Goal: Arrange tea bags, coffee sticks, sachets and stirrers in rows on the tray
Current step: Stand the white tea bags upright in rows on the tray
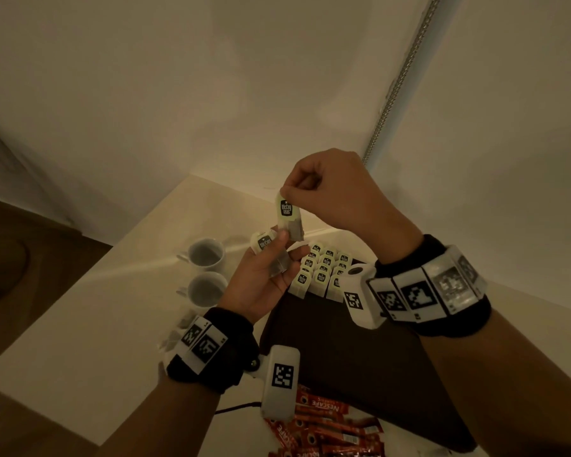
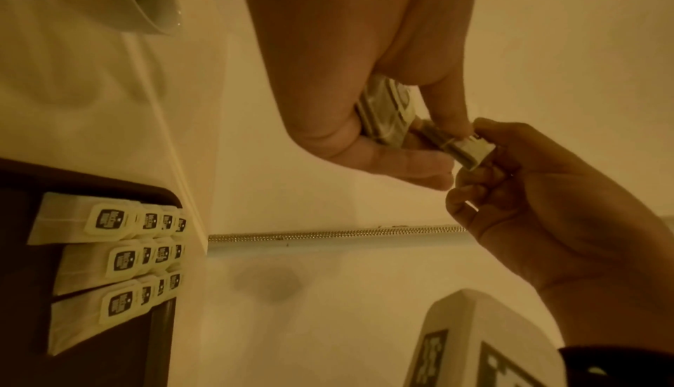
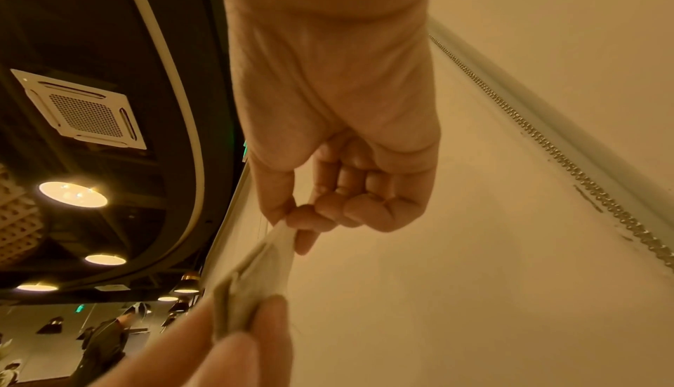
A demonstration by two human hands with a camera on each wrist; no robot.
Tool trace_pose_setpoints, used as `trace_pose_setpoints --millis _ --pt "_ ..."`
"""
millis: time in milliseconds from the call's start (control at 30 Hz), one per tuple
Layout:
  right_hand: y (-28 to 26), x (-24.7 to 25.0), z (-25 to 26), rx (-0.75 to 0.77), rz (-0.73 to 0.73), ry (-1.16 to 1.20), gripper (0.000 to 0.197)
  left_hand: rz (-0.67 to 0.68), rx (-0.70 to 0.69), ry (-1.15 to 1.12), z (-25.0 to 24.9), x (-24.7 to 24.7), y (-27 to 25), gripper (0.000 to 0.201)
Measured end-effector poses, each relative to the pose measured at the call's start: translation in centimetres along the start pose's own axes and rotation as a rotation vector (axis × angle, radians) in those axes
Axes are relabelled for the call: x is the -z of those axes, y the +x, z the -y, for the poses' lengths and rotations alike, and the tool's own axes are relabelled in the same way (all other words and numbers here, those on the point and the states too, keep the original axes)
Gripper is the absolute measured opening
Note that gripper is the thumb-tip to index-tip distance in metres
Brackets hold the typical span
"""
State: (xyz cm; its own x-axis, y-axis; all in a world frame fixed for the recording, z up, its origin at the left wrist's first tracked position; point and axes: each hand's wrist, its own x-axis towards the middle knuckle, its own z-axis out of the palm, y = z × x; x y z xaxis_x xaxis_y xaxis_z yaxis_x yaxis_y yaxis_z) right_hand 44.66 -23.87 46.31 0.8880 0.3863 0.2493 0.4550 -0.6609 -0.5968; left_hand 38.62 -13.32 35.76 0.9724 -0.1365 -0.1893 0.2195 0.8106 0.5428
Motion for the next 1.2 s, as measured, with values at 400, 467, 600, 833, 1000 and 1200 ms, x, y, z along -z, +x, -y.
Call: trace_pose_setpoints --millis 400,467,600,833,1000,1200 --pt "-0.5 -0.2 -0.6 -0.049 0.010 0.044 0.005 0.019 -0.022 0.014 0.0 -0.5 0.1 0.018" --pt "-0.6 -0.1 -0.6 -0.049 0.006 0.051 0.005 0.013 -0.022 0.009 -0.1 -0.6 0.1 0.019" --pt "-0.6 -0.2 -0.8 -0.030 0.005 0.059 0.005 -0.010 -0.032 0.003 0.0 -0.4 0.2 0.015" --pt "-0.8 0.2 -1.4 0.031 -0.034 0.187 0.003 -0.036 -0.040 -0.178 -0.3 0.1 0.7 0.042" --pt "-1.1 0.1 -1.6 0.041 -0.032 0.159 0.003 0.049 -0.041 -0.088 0.0 -0.2 0.7 0.043" --pt "-1.1 -0.2 -2.3 0.013 -0.059 0.102 0.010 0.049 -0.032 0.021 1.0 -0.6 1.0 0.023"
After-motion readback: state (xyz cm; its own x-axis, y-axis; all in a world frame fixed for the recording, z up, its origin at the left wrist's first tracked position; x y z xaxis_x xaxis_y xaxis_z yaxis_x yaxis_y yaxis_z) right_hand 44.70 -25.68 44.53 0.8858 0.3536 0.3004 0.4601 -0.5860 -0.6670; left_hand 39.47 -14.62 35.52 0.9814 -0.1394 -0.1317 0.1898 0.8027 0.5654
